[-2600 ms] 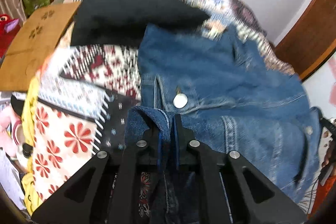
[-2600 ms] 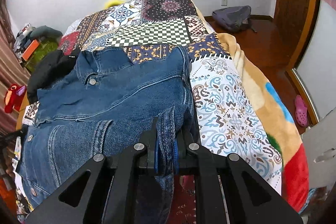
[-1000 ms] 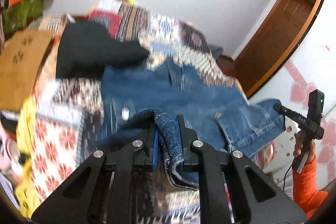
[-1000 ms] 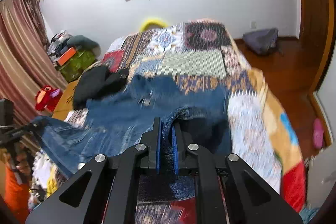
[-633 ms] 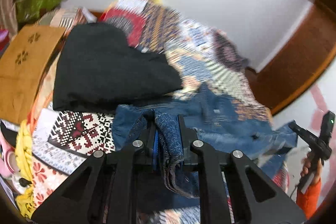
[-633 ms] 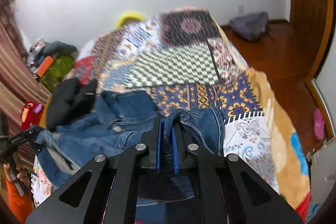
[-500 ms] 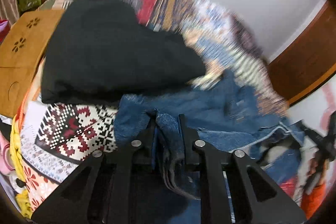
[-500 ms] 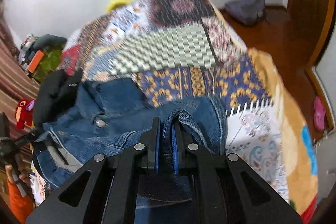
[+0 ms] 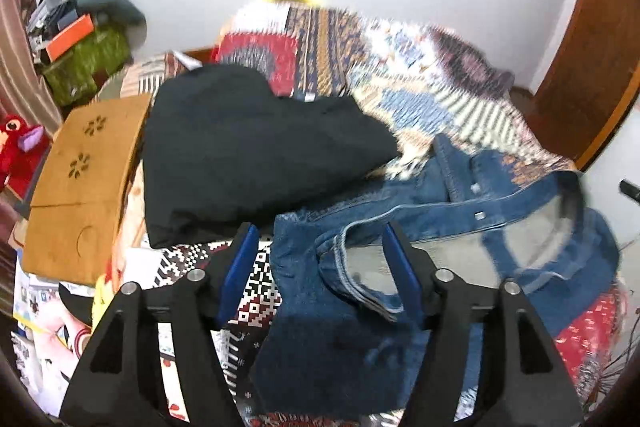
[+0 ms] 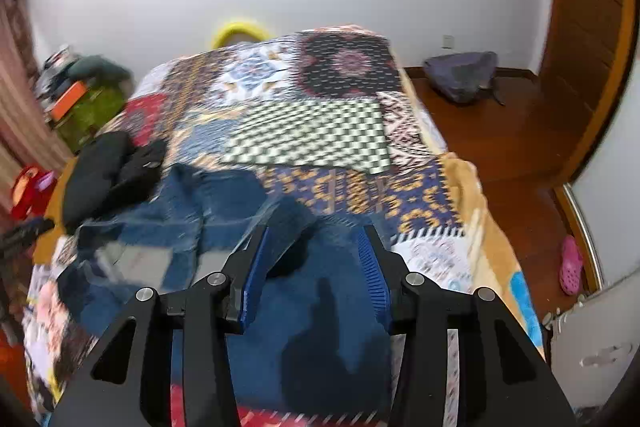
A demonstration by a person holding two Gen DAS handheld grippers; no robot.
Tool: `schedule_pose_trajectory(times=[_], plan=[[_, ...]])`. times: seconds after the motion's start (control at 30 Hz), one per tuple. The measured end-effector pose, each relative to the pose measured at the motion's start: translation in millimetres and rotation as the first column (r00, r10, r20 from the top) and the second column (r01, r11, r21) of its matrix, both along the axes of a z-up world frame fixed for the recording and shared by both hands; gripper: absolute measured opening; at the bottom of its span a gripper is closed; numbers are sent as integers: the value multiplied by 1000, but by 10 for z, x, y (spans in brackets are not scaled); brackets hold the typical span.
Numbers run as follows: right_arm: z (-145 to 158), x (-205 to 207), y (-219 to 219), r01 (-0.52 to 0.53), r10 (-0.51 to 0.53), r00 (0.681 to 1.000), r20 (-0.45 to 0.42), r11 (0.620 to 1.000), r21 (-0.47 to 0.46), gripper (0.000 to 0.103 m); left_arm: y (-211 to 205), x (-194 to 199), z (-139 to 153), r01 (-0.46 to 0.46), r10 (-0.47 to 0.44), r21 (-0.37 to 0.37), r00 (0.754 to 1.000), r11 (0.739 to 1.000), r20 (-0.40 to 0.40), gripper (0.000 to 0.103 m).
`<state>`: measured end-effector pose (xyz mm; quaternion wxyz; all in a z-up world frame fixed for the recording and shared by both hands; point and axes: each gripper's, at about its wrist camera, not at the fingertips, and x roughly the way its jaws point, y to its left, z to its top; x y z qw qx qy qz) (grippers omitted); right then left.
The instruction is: Fold large clothes
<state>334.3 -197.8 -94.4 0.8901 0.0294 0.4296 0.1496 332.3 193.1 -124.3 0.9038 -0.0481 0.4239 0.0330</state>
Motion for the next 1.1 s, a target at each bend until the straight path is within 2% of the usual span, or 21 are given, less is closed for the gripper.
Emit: schedule_pose_trajectory(times=[0.13, 0.27, 0.4, 0.57, 0.63, 0.7, 0.73, 0.8, 0.83, 0.9, 1.03, 1.1], plan=[[-116, -188, 235, -87, 87, 995, -40, 996, -12, 50, -90, -171, 58, 55, -55, -39, 998, 998, 6, 71], [-334, -282, 510, -176, 172, 980, -99, 984, -24, 50, -334, -228, -180, 130, -131, -18, 989, 991, -64, 71], [-585, -215, 803, -249, 238, 957, -168, 968, -45, 50, -610, -184, -520, 193, -186, 33, 973, 981, -139, 71], [-887, -52, 1105, -328, 303, 916, -262, 943, -57, 50, -775, 135, -925, 223, -199, 84, 952, 971, -232, 71], [-960, 63, 1185, -345, 311, 910, -274, 935, -82, 50, -786, 325, -1040, 211, -167, 160, 954, 964, -249, 69], [-991, 279, 1179, -315, 276, 921, -275, 943, -111, 49, -732, 552, -1089, 192, -139, 202, 958, 960, -251, 68], [-986, 378, 1135, -280, 241, 934, -264, 952, -123, 49, -687, 659, -1092, 173, -116, 221, 961, 960, -250, 63], [-965, 627, 960, -155, 120, 965, -234, 978, -140, 49, -568, 866, -1097, 106, -35, 290, 970, 951, -239, 62], [-963, 722, 880, -101, 66, 972, -226, 984, -147, 49, -481, 968, -1091, 74, -4, 298, 974, 952, -228, 62], [-948, 872, 688, 4, -39, 975, -218, 987, -159, 49, -308, 1069, -1077, 21, 31, 220, 973, 975, -230, 62], [-818, 902, 387, 12, -21, 971, -238, 999, -41, 49, -234, 940, -947, -46, 81, 210, 983, 977, -163, 62], [-718, 905, 296, 11, -23, 977, -214, 998, -57, 50, -174, 824, -833, -57, 79, 163, 988, 985, -131, 62]])
